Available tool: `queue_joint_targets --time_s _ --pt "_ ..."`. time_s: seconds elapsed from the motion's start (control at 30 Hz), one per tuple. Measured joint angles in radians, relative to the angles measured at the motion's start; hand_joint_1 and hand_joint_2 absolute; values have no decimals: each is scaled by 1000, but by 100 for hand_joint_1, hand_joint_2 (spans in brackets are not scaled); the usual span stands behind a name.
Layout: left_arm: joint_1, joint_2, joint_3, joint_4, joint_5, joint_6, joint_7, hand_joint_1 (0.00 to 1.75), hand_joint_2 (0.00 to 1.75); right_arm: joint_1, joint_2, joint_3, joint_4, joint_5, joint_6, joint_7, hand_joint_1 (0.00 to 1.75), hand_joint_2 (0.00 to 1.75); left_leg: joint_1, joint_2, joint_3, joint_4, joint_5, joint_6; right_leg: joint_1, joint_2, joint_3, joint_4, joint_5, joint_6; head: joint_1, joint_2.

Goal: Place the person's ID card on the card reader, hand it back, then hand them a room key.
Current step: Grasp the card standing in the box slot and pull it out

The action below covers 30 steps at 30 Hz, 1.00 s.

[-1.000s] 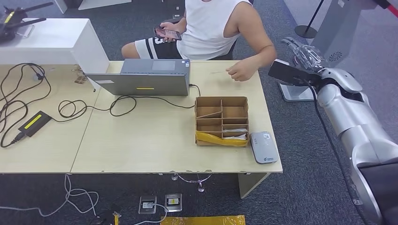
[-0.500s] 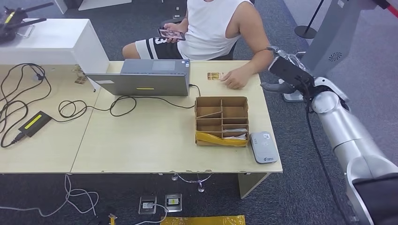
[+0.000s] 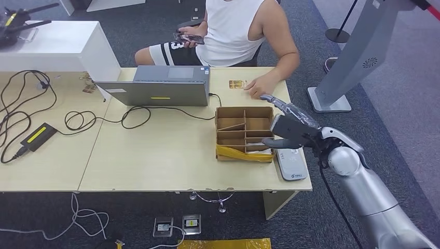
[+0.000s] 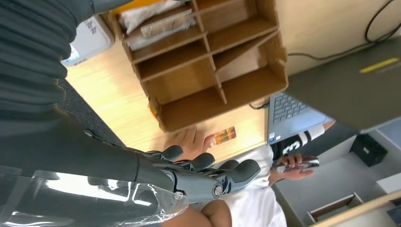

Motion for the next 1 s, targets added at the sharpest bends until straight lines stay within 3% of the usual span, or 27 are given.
queue_joint_targets --time_s 0.37,0.73,1.0 --pt "17 0 0 0 1 1 -9 0 0 115 -13 13 -113 116 -34 20 0 175 0 0 0 0 0 0 0 0 0 0 0 0 0 0" --pt "8 -1 0 0 -9 -6 -5 0 0 140 -13 44 -54 480 -269 40 0 175 0 0 -1 0 -1 -1 0 0 0 0 0 0 0 0" --pt "0 -3 0 -1 -15 -18 4 0 0 132 3 46 68 514 -361 26 0 175 0 0 -1 0 -1 -1 0 -1 0 0 0 0 0 0"
